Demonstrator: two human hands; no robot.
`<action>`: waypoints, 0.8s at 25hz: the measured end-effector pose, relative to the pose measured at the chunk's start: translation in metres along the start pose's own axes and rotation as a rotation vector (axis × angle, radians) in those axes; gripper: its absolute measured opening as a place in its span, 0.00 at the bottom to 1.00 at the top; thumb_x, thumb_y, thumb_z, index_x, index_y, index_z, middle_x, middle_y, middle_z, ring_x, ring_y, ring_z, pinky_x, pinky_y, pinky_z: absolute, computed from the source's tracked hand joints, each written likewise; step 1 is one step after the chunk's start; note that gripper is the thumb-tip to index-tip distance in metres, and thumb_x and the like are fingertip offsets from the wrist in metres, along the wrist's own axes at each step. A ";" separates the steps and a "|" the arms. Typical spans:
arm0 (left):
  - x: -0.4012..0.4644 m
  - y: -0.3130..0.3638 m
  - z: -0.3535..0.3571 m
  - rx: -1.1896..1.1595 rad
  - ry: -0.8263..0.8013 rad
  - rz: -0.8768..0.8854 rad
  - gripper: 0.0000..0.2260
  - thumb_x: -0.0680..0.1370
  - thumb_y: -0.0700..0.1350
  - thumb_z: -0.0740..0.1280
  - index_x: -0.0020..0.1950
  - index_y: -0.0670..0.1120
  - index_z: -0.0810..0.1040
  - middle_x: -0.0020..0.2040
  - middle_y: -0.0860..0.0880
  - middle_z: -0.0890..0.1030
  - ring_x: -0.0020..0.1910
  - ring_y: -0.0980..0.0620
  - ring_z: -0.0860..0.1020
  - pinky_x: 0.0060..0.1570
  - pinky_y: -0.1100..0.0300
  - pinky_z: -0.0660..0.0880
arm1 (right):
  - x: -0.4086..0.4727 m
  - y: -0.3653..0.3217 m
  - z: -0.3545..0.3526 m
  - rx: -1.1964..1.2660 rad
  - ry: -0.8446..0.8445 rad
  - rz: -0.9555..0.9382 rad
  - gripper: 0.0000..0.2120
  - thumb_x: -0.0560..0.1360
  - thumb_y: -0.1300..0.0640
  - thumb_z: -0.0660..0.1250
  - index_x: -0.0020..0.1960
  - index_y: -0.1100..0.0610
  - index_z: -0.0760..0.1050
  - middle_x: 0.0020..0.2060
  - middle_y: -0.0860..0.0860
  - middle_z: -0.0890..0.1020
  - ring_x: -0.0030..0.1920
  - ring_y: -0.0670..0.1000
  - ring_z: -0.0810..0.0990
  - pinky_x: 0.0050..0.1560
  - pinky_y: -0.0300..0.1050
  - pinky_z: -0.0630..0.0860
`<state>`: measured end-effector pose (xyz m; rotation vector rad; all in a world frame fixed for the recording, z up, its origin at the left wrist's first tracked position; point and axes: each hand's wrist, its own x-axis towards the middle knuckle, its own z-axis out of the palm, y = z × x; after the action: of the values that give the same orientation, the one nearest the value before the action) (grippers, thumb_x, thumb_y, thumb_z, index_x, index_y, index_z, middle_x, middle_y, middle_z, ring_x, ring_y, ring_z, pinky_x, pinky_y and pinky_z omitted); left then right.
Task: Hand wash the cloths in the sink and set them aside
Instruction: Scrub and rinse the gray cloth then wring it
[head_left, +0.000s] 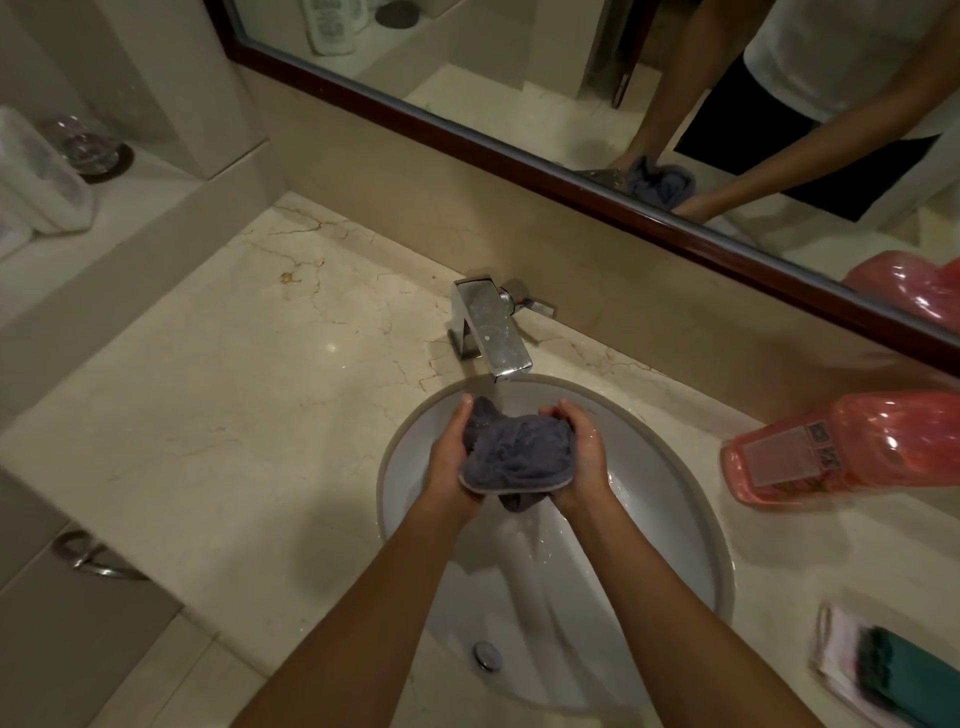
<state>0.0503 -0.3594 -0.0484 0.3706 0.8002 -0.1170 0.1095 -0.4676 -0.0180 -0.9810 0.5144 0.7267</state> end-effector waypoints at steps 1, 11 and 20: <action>0.000 0.001 -0.001 0.015 0.024 0.039 0.32 0.72 0.62 0.71 0.68 0.41 0.77 0.61 0.35 0.81 0.59 0.34 0.81 0.60 0.38 0.77 | 0.002 -0.002 0.001 -0.085 0.048 -0.067 0.09 0.78 0.55 0.68 0.43 0.59 0.81 0.41 0.54 0.79 0.37 0.51 0.82 0.37 0.46 0.82; -0.009 0.007 0.008 0.429 0.211 0.267 0.21 0.81 0.59 0.62 0.47 0.43 0.84 0.50 0.39 0.86 0.52 0.38 0.84 0.59 0.45 0.79 | 0.013 0.015 0.015 -0.476 0.128 -0.027 0.13 0.78 0.51 0.69 0.46 0.62 0.82 0.44 0.59 0.86 0.43 0.57 0.86 0.44 0.49 0.83; 0.001 -0.010 0.014 0.540 0.290 0.503 0.11 0.83 0.55 0.61 0.52 0.53 0.81 0.44 0.51 0.86 0.42 0.55 0.85 0.37 0.64 0.80 | 0.033 0.027 0.035 -0.449 0.333 -0.365 0.15 0.83 0.50 0.63 0.42 0.56 0.79 0.37 0.55 0.84 0.39 0.54 0.83 0.42 0.47 0.80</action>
<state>0.0578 -0.3742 -0.0431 1.1068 0.9327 0.2023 0.1134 -0.4163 -0.0396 -1.5843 0.4485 0.3519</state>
